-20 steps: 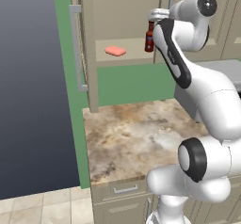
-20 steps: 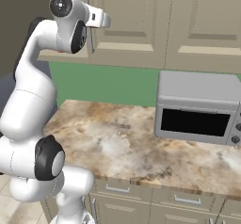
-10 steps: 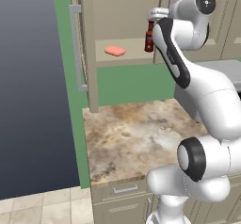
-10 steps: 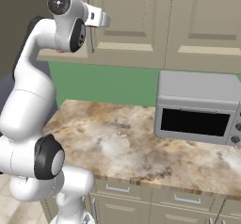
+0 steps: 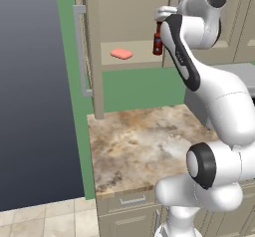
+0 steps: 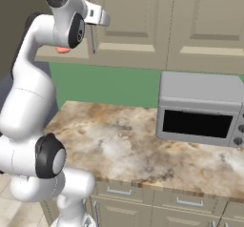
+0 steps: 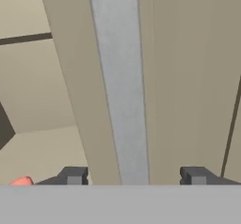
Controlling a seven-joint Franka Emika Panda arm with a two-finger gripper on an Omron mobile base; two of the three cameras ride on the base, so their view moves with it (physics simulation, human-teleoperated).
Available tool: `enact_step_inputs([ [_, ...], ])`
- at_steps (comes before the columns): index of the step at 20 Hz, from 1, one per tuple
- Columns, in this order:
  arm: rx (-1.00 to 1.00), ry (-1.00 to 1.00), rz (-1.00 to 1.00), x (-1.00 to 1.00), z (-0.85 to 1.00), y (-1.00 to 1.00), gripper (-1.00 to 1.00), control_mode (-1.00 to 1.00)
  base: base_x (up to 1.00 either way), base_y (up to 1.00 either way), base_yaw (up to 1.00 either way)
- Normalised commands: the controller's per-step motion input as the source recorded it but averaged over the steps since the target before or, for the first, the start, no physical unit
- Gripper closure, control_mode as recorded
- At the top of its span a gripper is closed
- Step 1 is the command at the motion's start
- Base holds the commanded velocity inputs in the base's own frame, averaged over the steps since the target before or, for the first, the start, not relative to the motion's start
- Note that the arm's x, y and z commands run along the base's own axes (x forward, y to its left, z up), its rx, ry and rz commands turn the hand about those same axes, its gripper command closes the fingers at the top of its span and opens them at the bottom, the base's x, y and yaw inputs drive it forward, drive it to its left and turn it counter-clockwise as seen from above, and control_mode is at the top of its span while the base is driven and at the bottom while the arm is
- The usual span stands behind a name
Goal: The dining table condiment station is running low on condiment bottle. Refill the condiment station by opening the cabinet and taking the condiment bottle from the cabinet and placing it on the dining table.
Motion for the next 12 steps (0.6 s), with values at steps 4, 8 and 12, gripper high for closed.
enact_step_inputs([
  [4,0.0,0.0,0.0,-0.14,-0.02,0.24,1.0,-1.0,0.0,0.0,0.0],
  [8,0.0,-0.07,0.0,-0.5,-0.03,0.11,1.0,-1.0,0.0,0.0,0.0],
  [12,0.01,-0.16,0.06,-0.7,-0.01,0.0,1.0,-1.0,0.0,0.0,0.0],
])
